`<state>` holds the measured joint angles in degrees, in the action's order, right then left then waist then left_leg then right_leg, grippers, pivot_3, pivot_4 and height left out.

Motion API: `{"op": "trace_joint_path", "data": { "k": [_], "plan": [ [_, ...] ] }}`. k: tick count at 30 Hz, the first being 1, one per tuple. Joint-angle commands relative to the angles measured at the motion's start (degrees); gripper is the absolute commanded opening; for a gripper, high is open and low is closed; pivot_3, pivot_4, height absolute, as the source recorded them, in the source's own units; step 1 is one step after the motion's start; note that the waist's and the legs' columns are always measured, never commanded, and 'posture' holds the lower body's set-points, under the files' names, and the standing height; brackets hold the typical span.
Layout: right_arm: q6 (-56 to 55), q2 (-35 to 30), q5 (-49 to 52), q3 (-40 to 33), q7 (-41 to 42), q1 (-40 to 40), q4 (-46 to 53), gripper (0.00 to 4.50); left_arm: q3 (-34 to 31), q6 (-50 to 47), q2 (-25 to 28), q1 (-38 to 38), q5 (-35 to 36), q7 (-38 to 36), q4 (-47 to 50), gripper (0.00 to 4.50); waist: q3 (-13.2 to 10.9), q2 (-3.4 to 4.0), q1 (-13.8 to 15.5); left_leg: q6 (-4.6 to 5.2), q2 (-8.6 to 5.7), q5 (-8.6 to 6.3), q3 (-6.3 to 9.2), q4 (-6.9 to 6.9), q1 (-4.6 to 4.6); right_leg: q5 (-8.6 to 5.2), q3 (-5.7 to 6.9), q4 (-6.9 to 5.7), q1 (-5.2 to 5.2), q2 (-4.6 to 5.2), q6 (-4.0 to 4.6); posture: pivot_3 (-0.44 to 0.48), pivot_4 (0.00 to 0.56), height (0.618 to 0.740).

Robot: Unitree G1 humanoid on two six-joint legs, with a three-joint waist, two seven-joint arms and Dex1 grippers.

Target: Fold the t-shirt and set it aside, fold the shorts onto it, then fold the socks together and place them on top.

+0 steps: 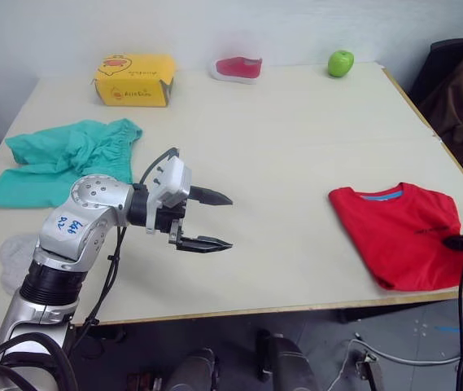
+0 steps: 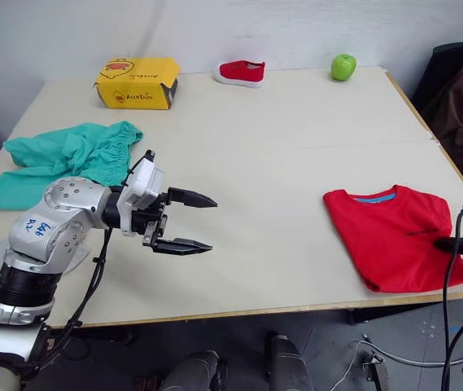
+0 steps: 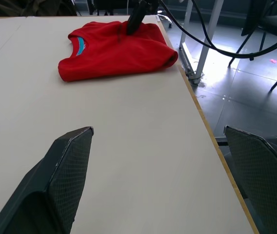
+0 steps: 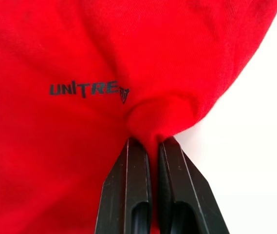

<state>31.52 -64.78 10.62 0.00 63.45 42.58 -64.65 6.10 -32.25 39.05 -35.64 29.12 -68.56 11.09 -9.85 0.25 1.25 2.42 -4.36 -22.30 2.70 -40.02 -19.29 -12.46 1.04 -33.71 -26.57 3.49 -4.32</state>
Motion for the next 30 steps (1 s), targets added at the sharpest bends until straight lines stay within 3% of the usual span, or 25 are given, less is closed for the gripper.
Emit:
{"op": "trace_joint_path", "data": {
  "k": [1, 3, 8, 12, 15, 19, 22, 25, 30],
  "plan": [
    [-0.1, -1.6, 0.2, -3.6, -1.3, -0.4, -0.7, 0.8, -0.4, 0.5, 0.0, -1.1, 0.4, -0.2, 0.9, 4.5, 0.0, 0.02, 0.0, 0.0, 0.0, 0.0, 0.0, 0.0, 0.0, 0.0, -0.01, -0.01, 0.0, 0.0, 0.0, 0.0, 0.15, 0.74],
    [-0.4, -2.4, 0.4, -5.3, -2.6, -1.1, -1.2, 1.48, -0.4, 0.6, 0.0, -1.2, 0.3, -0.1, 0.8, 4.5, 0.0, 0.03, 0.0, -0.01, 0.0, 0.0, 0.0, 0.0, 0.0, 0.0, -0.01, -0.01, 0.0, 0.0, 0.0, 0.0, 0.15, 0.74],
    [-8.2, -5.6, 3.2, -15.0, -14.9, 0.3, -3.6, 3.16, -1.4, 0.1, 0.0, -0.6, 0.6, 1.0, 1.1, 4.5, 0.0, 0.21, 0.2, 0.0, -0.02, 0.0, -0.01, -0.01, 0.0, 0.0, -0.02, -0.02, 0.0, 0.01, 0.0, 0.0, 0.15, 0.74],
    [-10.2, -6.9, 7.9, -22.2, -12.4, 2.5, -0.9, 4.47, -2.7, -0.6, 0.0, 1.0, 1.1, 2.9, 2.1, 4.5, 0.0, 0.28, -0.1, -0.02, -0.01, 0.0, -0.02, 0.03, 0.01, 0.0, -0.02, 0.01, 0.0, -0.03, 0.0, 0.0, 0.15, 0.74],
    [-8.0, -6.0, 12.1, -25.1, -4.2, -1.5, 9.9, 4.47, -4.2, -1.5, 0.1, 3.2, 1.7, 5.4, 4.6, 4.5, 0.0, 0.28, -0.6, -0.05, 0.07, -0.02, -0.09, 0.05, 0.05, 0.0, -0.09, -0.02, 0.0, -0.1, 0.01, 0.0, 0.15, 0.74],
    [8.3, 1.8, 28.2, -30.7, -1.5, -15.5, 49.3, 4.47, -10.0, -2.9, 1.2, 7.7, 1.2, 11.8, 7.8, 4.5, 0.0, 0.28, -1.1, -0.08, 0.17, -0.04, -0.07, 0.02, 0.04, 0.0, -0.1, -0.24, 0.01, -0.16, 0.0, 0.0, 0.15, 0.74],
    [15.2, 7.5, 36.9, -28.7, -5.4, -18.3, 69.1, 4.47, -13.7, -1.9, 3.3, 13.1, -1.1, 14.9, 9.7, 4.5, 0.0, 0.31, -1.1, -0.13, 0.18, -0.04, -0.03, 0.0, 0.06, 0.0, -0.1, -0.35, -0.01, -0.17, 0.0, 0.0, 0.15, 0.74],
    [16.8, 11.8, 40.3, -22.5, -7.3, -18.5, 82.1, 4.47, -17.0, 0.2, 5.9, 20.9, -5.1, 18.2, 11.8, 4.5, 0.0, 0.32, -0.7, -0.14, 0.17, -0.05, 0.01, 0.02, 0.07, -0.01, -0.08, -0.34, -0.01, -0.17, 0.01, 0.0, 0.15, 0.74],
    [15.8, 15.3, 41.9, -16.6, -7.5, -17.7, 89.2, 4.47, -19.8, 6.1, 9.3, 26.4, -14.6, 25.1, 7.7, 4.5, 0.0, 0.15, 1.6, 0.03, 0.06, -0.04, 0.09, -0.01, -0.02, 0.0, 0.0, -0.13, 0.02, -0.03, 0.0, 0.0, 0.15, 0.74]
  ]
}}
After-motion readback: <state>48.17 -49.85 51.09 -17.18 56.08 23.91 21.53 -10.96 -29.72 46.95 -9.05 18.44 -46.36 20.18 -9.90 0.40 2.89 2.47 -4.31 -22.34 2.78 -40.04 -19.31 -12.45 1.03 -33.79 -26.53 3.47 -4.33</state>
